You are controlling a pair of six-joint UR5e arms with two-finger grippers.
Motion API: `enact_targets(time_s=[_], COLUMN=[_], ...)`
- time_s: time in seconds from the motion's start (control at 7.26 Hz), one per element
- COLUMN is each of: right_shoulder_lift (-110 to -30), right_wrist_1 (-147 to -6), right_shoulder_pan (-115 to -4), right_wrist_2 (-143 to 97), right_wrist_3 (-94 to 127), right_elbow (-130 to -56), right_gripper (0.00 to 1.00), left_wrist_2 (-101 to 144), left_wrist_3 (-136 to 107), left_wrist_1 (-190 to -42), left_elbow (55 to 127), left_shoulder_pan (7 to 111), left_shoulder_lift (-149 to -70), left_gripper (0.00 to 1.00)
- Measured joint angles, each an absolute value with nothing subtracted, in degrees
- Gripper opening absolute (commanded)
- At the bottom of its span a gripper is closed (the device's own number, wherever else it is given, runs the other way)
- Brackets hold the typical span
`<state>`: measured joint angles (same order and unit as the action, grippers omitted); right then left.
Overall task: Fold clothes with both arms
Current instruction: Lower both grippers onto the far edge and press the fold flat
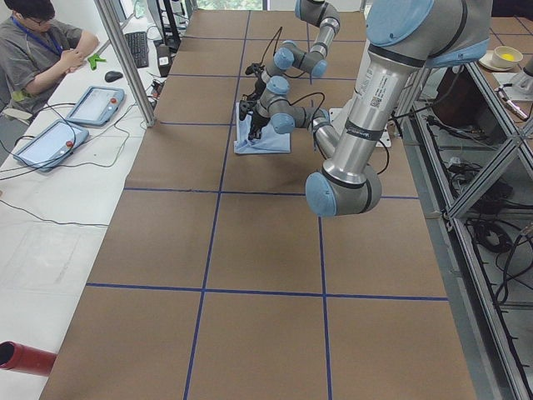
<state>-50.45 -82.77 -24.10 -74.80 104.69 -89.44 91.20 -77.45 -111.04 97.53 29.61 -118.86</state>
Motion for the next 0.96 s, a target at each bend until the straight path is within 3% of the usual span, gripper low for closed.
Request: enact_targets(time_s=[0.55, 0.96], right_shoulder_lift=[-51.73, -51.69], right_wrist_1=[-83.06, -83.29], right_shoulder_pan=[-24.81, -19.84], right_wrist_2=[-81.45, -75.2], right_wrist_3=[90.99, 81.32], right_elbow=[-93.53, -91.82], right_gripper=[1.0, 1.0], left_wrist_2=[93.04, 93.92], left_wrist_3=[-70.34, -70.12], left_wrist_1=[-112.86, -113.51], left_elbow=[98.57, 98.61], left_shoulder_pan=[31.45, 31.63], left_shoulder_lift=[-118.58, -118.57], left_gripper=[1.0, 1.0])
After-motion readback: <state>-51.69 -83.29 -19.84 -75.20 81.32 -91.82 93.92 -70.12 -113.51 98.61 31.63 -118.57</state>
